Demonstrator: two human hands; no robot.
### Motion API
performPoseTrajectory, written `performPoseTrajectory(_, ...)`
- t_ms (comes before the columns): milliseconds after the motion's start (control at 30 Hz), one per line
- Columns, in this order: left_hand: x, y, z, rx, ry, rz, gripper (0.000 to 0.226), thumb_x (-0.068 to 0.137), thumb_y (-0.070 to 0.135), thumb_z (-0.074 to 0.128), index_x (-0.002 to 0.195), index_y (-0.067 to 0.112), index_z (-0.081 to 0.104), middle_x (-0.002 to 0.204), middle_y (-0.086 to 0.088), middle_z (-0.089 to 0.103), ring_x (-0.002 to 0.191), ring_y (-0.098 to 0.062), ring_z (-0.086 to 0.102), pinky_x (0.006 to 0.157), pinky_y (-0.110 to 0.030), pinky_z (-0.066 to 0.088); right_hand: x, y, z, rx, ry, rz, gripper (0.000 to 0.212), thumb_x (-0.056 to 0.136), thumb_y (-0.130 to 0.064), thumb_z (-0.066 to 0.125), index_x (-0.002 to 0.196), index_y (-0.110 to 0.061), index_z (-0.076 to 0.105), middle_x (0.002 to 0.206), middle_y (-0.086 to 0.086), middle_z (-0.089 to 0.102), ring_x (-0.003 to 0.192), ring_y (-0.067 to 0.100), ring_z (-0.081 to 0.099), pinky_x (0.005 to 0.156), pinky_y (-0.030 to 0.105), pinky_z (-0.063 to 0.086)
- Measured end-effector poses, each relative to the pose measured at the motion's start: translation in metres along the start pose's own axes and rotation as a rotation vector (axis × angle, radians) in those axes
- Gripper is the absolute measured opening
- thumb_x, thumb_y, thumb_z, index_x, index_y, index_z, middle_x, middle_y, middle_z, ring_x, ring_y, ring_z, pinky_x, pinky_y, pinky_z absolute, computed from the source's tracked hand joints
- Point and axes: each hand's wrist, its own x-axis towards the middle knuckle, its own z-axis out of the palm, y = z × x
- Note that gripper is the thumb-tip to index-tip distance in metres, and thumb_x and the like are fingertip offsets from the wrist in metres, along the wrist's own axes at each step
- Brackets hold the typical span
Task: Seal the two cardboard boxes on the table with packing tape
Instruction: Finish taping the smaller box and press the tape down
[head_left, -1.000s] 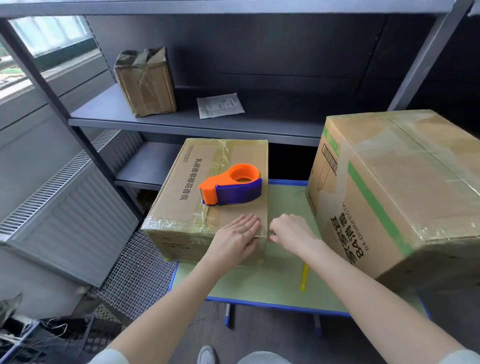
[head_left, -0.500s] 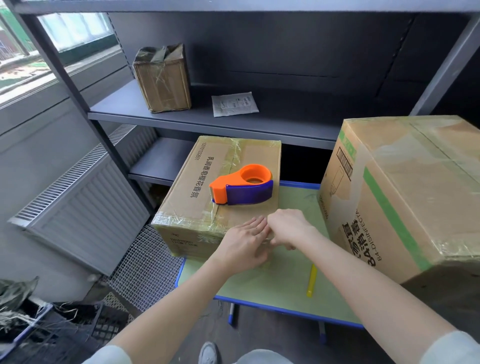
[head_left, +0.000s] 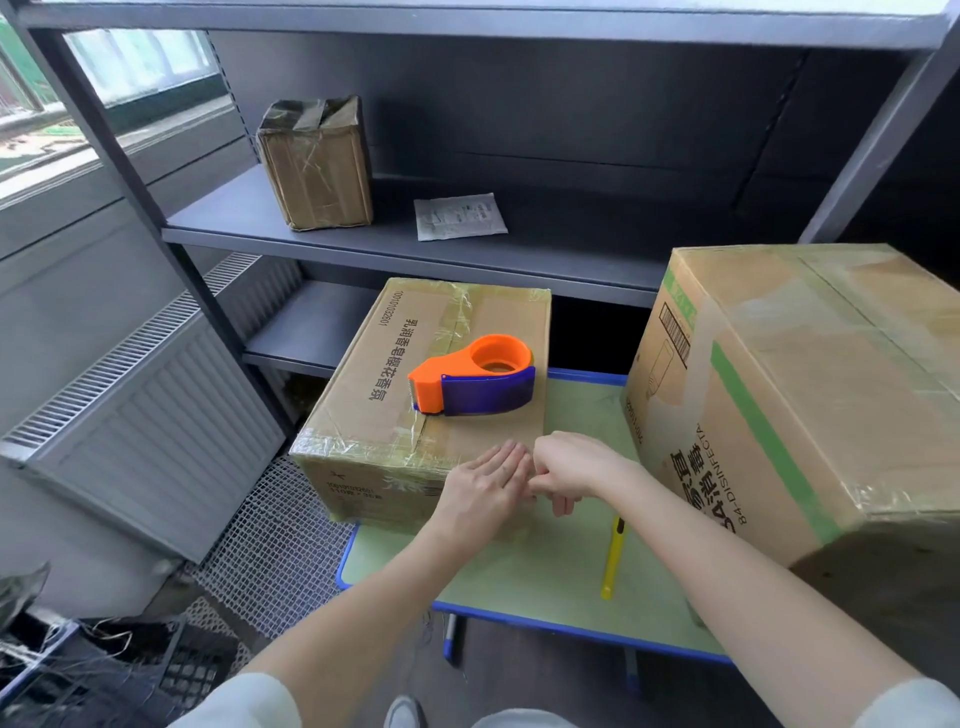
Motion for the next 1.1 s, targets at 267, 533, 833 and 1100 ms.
performPoseTrajectory(267, -0.006, 0.001, -0.009, -0.043, -0.064, -0.011, 0.043, 0.057, 0.008, 0.088, 0.095, -0.003, 0.073, 0.1, -0.014, 0.072, 0.094, -0.023, 0.069, 0.078, -0.033, 0.057, -0.002, 0.003, 0.014, 0.157, 0.106, 0.066, 0.035, 0.09, -0.03, 0.056, 0.066, -0.008, 0.069, 0.073, 0.006, 0.073, 0.071, 0.014, 0.068, 0.075, 0.029, 0.053)
performPoseTrajectory(533, -0.005, -0.006, -0.017, -0.119, -0.151, -0.011, 0.052, 0.051, -0.005, 0.081, 0.101, -0.004, 0.071, 0.107, -0.015, 0.069, 0.1, -0.027, 0.067, 0.083, -0.038, 0.055, -0.006, 0.005, 0.025, 0.197, 0.149, 0.128, 0.041, 0.094, -0.033, 0.05, 0.077, 0.0, 0.067, 0.082, 0.012, 0.07, 0.079, 0.028, 0.064, 0.072, 0.034, 0.05)
performPoseTrajectory(833, -0.031, -0.054, -0.042, -0.181, -0.212, -0.169, 0.033, 0.08, -0.002, 0.068, 0.112, -0.005, 0.065, 0.116, -0.016, 0.065, 0.107, -0.03, 0.063, 0.095, -0.048, 0.048, 0.006, -0.028, 0.017, 0.026, 0.592, 0.12, 0.03, 0.094, -0.032, 0.046, 0.113, -0.012, 0.058, 0.108, 0.004, 0.059, 0.1, 0.023, 0.056, 0.078, 0.035, 0.047)
performPoseTrajectory(1100, -0.053, -0.135, -0.062, -0.143, -0.173, -0.365, 0.036, 0.085, 0.001, 0.061, 0.121, -0.003, 0.06, 0.124, -0.015, 0.06, 0.117, -0.03, 0.057, 0.108, -0.044, 0.027, 0.049, -0.061, 0.005, -0.085, 0.859, 0.056, 0.038, 0.097, -0.015, 0.043, 0.133, -0.006, 0.045, 0.144, 0.011, 0.037, 0.138, 0.024, 0.026, 0.112, 0.032, 0.019)
